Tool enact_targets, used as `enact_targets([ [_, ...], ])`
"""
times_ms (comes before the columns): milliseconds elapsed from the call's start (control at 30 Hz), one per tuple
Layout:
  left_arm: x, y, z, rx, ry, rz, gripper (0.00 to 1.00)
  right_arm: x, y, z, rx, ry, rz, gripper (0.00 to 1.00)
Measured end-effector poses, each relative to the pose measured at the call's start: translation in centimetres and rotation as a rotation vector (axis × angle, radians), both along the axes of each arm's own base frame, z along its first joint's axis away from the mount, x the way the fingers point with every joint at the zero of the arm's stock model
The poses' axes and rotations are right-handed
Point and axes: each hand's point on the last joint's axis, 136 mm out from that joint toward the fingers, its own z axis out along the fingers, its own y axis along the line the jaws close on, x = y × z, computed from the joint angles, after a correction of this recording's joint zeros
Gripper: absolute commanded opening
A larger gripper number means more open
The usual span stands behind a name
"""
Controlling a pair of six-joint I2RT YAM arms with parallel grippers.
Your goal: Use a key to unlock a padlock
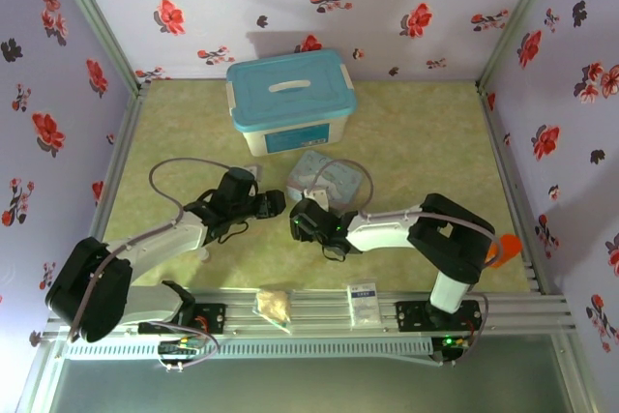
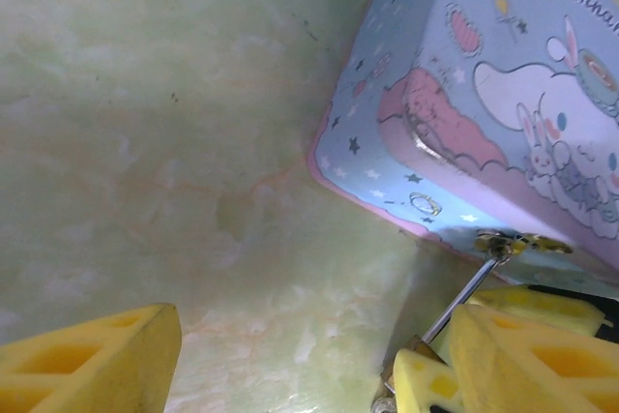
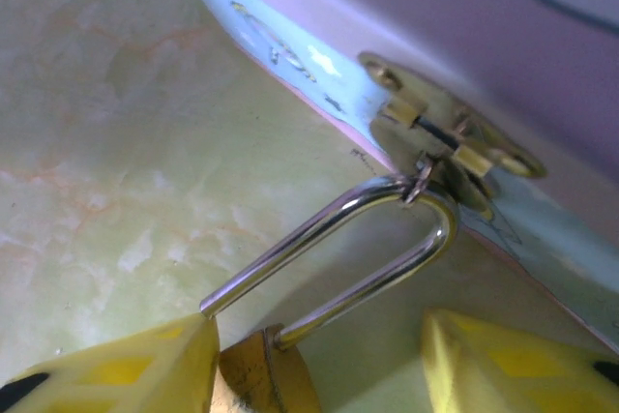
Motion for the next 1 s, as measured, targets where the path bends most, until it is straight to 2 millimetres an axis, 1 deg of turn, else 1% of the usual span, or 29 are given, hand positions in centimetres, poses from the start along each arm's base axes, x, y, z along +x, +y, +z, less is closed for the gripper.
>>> enact_targets([
  [67,0.0,0.0,-0.1,-0.003,0.002,0.004,0.73,0.1,-0.1,0.0,-0.014,0.0,-0.01,0.5],
  [267,0.1,-0.1,0.2,-0.011,-0.008,0.004,0.72,-0.1,-0.5,-0.2,-0.008,0.001,-0.025,0.45],
  [367,0.2,-0.1,0.2,-0.013,-0.01,0.004,0.72,-0.5,-0.9,-0.1,0.026,0.005,-0.036,0.41],
  [400,0.2,-0.2,0.2,-0.013,-0.011,0.004,0.72,-0.7,-1.1,-0.1,0.034,0.008,-0.037,0.37],
  [500,0.2,-0.2,0.2,-0.013,-0.011,0.004,0.71,-1.4,-1.9,-0.1,0.055,0.024,-0.042,0.31],
  [667,0.2,-0.2,0.1,-0.012,-0.009,0.004,0.71,-2.1,-2.7,-0.2,0.099,0.044,-0.048,0.25],
  [900,0.5,-0.4,0.1,-0.012,-0.008,0.003,0.7,-2.2,-3.2,-0.1,0.203,0.06,-0.07,0.28],
  [1000,0.6,-0.6,0.1,-0.017,-0.009,-0.002,0.71,-2.3,-3.6,0.0,0.232,0.067,-0.071,0.25],
])
